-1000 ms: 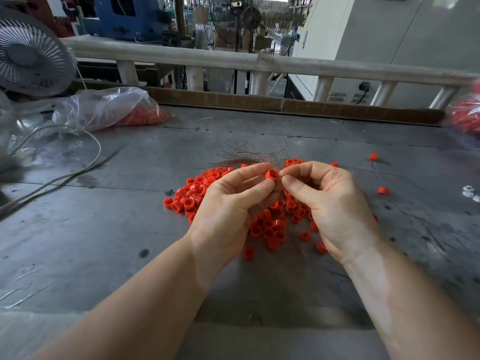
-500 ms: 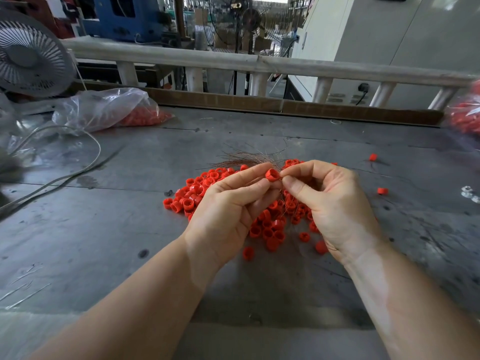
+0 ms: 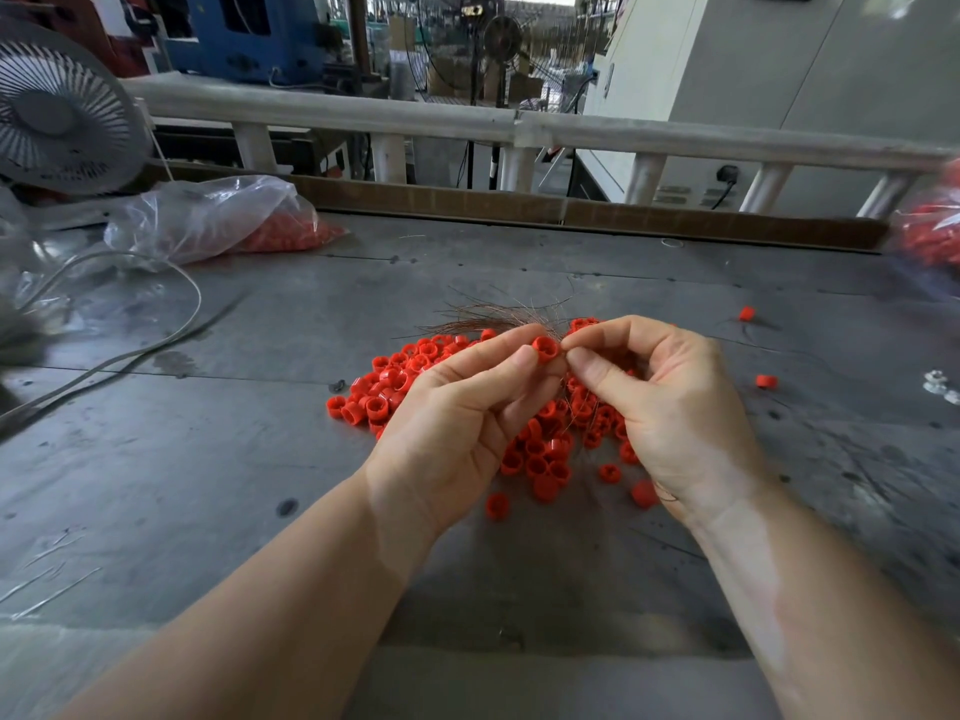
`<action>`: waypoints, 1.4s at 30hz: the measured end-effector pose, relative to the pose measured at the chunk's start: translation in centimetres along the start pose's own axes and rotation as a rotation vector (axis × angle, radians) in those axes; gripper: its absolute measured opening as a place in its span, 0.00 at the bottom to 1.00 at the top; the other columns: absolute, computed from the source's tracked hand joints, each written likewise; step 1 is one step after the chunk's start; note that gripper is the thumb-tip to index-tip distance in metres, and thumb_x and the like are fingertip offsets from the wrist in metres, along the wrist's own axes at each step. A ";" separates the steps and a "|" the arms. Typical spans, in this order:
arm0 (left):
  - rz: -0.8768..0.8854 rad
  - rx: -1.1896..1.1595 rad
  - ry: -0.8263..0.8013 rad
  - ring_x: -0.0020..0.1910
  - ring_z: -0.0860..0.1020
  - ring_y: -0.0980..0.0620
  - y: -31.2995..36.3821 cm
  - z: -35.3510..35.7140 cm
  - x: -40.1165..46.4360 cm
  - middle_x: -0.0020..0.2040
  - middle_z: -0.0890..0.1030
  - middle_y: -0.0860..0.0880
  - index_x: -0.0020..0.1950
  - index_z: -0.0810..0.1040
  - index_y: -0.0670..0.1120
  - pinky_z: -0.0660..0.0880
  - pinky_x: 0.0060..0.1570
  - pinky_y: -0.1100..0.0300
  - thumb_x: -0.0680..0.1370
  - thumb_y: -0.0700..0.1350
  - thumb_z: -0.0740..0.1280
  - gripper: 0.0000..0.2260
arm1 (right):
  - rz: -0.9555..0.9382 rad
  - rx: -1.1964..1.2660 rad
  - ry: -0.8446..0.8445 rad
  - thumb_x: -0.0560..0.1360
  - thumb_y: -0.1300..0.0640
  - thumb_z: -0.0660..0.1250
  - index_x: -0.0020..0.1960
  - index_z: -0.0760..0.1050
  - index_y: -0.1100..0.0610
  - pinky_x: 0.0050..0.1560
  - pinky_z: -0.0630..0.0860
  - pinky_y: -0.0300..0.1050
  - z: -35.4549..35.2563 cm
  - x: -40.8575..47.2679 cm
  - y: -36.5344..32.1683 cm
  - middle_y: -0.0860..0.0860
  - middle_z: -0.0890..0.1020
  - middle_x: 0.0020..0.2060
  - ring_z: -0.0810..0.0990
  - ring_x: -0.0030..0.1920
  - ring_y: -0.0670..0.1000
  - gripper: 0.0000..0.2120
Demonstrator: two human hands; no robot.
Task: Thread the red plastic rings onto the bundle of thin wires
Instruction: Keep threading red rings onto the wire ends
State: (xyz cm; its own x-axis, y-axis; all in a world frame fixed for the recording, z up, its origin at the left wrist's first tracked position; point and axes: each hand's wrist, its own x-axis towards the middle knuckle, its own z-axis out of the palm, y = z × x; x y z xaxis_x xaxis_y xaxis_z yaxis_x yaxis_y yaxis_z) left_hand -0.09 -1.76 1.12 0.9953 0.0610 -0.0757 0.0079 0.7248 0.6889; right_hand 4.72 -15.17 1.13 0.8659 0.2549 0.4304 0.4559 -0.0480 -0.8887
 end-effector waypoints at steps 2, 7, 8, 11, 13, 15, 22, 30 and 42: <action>-0.008 -0.018 0.002 0.40 0.84 0.51 0.0 0.0 0.0 0.41 0.84 0.42 0.42 0.84 0.39 0.79 0.37 0.65 0.66 0.35 0.67 0.08 | -0.008 0.011 0.000 0.72 0.63 0.71 0.38 0.81 0.49 0.46 0.75 0.34 0.0 0.0 -0.1 0.45 0.84 0.37 0.82 0.42 0.42 0.10; -0.030 -0.049 -0.007 0.38 0.84 0.52 0.1 0.2 -0.1 0.40 0.84 0.42 0.41 0.85 0.40 0.79 0.36 0.65 0.67 0.34 0.66 0.09 | -0.042 0.027 0.001 0.72 0.64 0.71 0.39 0.81 0.49 0.47 0.76 0.37 0.0 -0.1 -0.5 0.46 0.84 0.37 0.82 0.43 0.44 0.09; -0.036 -0.056 -0.009 0.38 0.84 0.52 0.1 0.2 -0.1 0.39 0.84 0.42 0.40 0.85 0.40 0.79 0.36 0.65 0.66 0.35 0.66 0.09 | -0.050 0.026 0.001 0.72 0.64 0.71 0.39 0.81 0.50 0.48 0.76 0.38 0.0 -0.1 -0.6 0.46 0.84 0.37 0.82 0.43 0.45 0.09; -0.046 -0.065 -0.015 0.38 0.84 0.52 0.2 0.2 -0.1 0.39 0.84 0.42 0.40 0.85 0.41 0.80 0.36 0.66 0.66 0.35 0.66 0.09 | -0.069 -0.006 0.009 0.71 0.64 0.71 0.40 0.81 0.50 0.47 0.77 0.42 0.0 -0.2 -0.9 0.47 0.84 0.37 0.82 0.43 0.45 0.09; -0.047 -0.063 -0.021 0.38 0.84 0.52 0.2 0.2 -0.2 0.39 0.84 0.42 0.40 0.85 0.41 0.79 0.36 0.66 0.66 0.35 0.66 0.09 | -0.076 -0.027 0.019 0.71 0.64 0.71 0.40 0.81 0.50 0.48 0.77 0.46 0.1 -0.2 -1.0 0.47 0.84 0.37 0.83 0.42 0.47 0.09; -0.045 -0.060 -0.025 0.38 0.84 0.52 0.2 0.2 -0.2 0.39 0.84 0.42 0.39 0.85 0.41 0.79 0.35 0.67 0.66 0.35 0.66 0.08 | -0.087 -0.037 0.022 0.71 0.64 0.71 0.40 0.81 0.51 0.48 0.77 0.48 0.1 -0.2 -1.2 0.49 0.85 0.37 0.83 0.43 0.49 0.09; 0.006 -0.061 -0.041 0.36 0.83 0.54 0.2 0.1 -0.1 0.38 0.84 0.44 0.38 0.85 0.42 0.79 0.36 0.67 0.66 0.36 0.66 0.08 | -0.147 -0.120 0.023 0.71 0.65 0.71 0.40 0.80 0.51 0.40 0.71 0.30 0.2 -0.3 -1.3 0.43 0.83 0.34 0.80 0.38 0.40 0.09; 0.028 -0.088 -0.040 0.38 0.84 0.53 0.1 0.1 0.0 0.38 0.84 0.44 0.38 0.85 0.42 0.78 0.34 0.67 0.65 0.35 0.66 0.08 | -0.145 -0.094 0.021 0.71 0.65 0.72 0.40 0.80 0.52 0.39 0.72 0.29 0.3 -0.3 -1.2 0.43 0.83 0.35 0.81 0.37 0.39 0.08; 0.023 -0.112 -0.073 0.42 0.84 0.52 0.2 0.0 0.0 0.41 0.84 0.43 0.41 0.85 0.43 0.78 0.35 0.67 0.66 0.35 0.66 0.10 | -0.186 -0.165 0.055 0.71 0.66 0.71 0.40 0.79 0.52 0.39 0.71 0.27 0.5 -0.5 -1.3 0.43 0.82 0.33 0.80 0.36 0.39 0.09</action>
State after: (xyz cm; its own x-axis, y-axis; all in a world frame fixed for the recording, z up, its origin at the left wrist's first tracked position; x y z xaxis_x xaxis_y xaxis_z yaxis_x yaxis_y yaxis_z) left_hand -0.11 -1.66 1.24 0.9995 0.0315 -0.0053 -0.0219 0.7964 0.6043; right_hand 3.61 -14.74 2.03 0.7720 0.2210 0.5959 0.6317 -0.1631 -0.7579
